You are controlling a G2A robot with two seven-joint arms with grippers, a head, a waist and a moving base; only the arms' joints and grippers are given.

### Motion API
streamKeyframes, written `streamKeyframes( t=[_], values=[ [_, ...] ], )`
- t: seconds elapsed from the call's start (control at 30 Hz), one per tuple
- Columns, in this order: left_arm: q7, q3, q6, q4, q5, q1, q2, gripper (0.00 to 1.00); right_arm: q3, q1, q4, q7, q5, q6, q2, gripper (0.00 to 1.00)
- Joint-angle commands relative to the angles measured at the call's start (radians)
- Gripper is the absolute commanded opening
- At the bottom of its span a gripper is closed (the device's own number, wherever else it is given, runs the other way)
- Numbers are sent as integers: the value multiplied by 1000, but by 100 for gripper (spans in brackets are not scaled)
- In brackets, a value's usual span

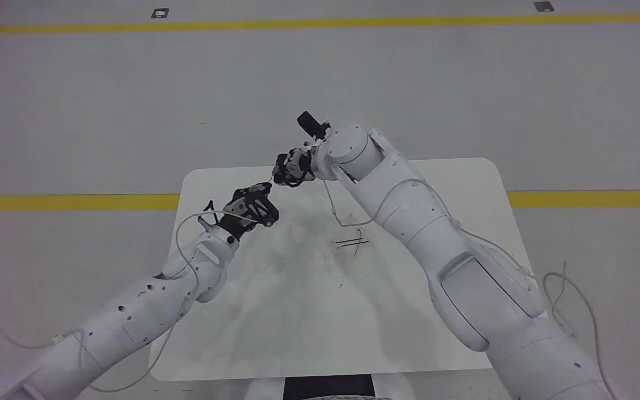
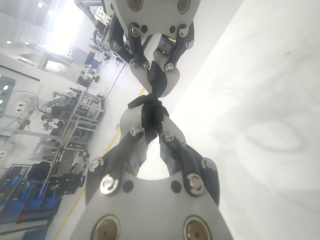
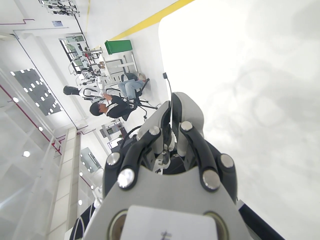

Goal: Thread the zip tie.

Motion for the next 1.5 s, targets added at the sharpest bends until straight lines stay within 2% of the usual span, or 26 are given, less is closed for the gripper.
streamKeyframes(
  t=[0.0,0.23,0.3,0.4,0.5,0.57,0.67,0.77,0.8,1.1,1.13,1.2,1.27,1.4,1.43,1.47],
  values=[
    [2,-4,-4,0,0,3,-1,0,3,-2,-2,-1,-2,0,1,100],
    [12,-34,-4,-10,-31,27,-8,0,14,-2,-12,-18,-21,0,6,100],
    [33,-53,-11,-21,-64,39,-9,0,22,-2,-12,-33,-30,0,10,100],
    [89,-86,-49,-40,-165,62,-7,0,40,-3,-4,-55,-45,0,20,100],
    [166,-133,-126,-52,-289,94,0,0,57,-2,5,-78,-77,0,33,100],
    [231,-177,-199,-58,-407,121,6,0,72,-4,9,-102,-98,0,44,100],
    [299,-237,-302,-53,-523,160,19,0,101,-13,12,-114,-113,0,60,100],
    [341,-291,-405,-39,-609,199,32,0,117,-20,4,-110,-116,0,69,100],
    [342,-295,-418,-38,-613,202,33,0,117,-20,4,-110,-116,0,69,100],
    [342,-295,-418,-38,-613,202,33,0,117,-20,4,-110,-116,0,69,100],
    [338,-295,-421,-41,-637,205,31,0,117,-20,4,-110,-116,0,69,100],
    [316,-304,-446,-43,-719,202,25,0,118,-23,3,-114,-116,-2,69,100],
    [280,-325,-489,-32,-810,201,23,0,140,-36,0,-124,-116,-26,80,100],
    [190,-378,-622,-10,-1041,224,28,0,204,-60,-13,-25,-87,-165,112,100],
    [161,-389,-644,-8,-1085,230,30,0,217,-66,-13,7,-80,-195,120,100],
    [124,-399,-644,-20,-1141,240,34,0,234,-71,-11,38,-77,-228,130,100]
  ],
)
